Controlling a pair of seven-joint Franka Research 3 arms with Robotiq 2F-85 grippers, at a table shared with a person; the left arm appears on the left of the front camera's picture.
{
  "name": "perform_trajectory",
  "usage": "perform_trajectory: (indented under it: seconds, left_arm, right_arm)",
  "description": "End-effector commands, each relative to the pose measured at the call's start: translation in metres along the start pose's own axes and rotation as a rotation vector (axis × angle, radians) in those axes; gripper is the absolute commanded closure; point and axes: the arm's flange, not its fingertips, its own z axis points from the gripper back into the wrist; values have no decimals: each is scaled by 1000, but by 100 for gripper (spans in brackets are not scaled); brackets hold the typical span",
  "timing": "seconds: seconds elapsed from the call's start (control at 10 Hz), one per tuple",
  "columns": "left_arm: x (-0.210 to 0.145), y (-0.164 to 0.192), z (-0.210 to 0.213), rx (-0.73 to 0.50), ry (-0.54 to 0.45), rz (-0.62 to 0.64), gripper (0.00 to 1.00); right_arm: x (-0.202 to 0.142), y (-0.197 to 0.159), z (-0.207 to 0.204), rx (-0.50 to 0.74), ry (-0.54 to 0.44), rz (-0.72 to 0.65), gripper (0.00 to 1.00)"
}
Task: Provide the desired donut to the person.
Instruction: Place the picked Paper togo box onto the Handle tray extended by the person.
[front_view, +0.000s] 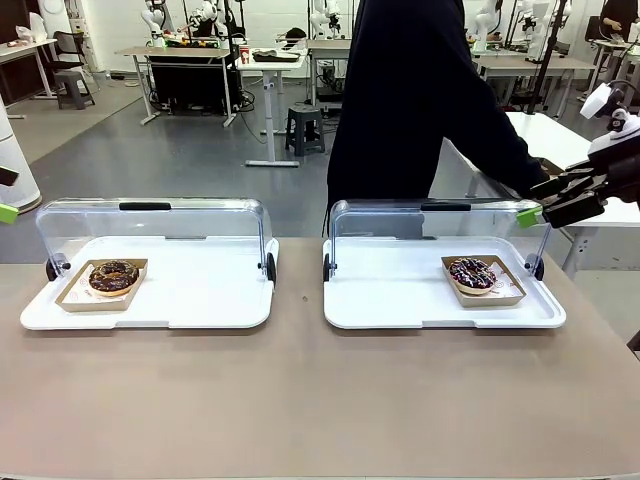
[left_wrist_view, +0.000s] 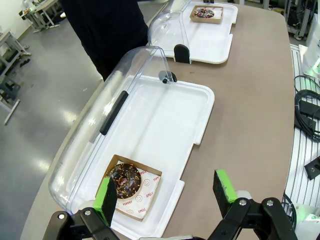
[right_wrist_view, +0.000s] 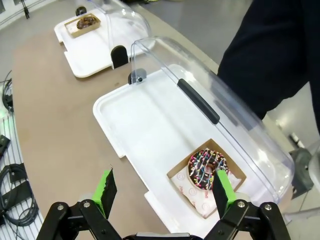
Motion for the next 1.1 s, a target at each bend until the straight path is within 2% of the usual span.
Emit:
perform_trajectory:
  seconds: [0.0, 1.0]
  left_arm:
    - [0, 0, 1, 0, -6, 7, 0]
    - [0, 0, 1, 0, -6, 7, 0]
  right_arm:
    - [-2, 1, 0, 9, -12, -7, 0]
    - [-2, 1, 0, 9, -12, -7, 0]
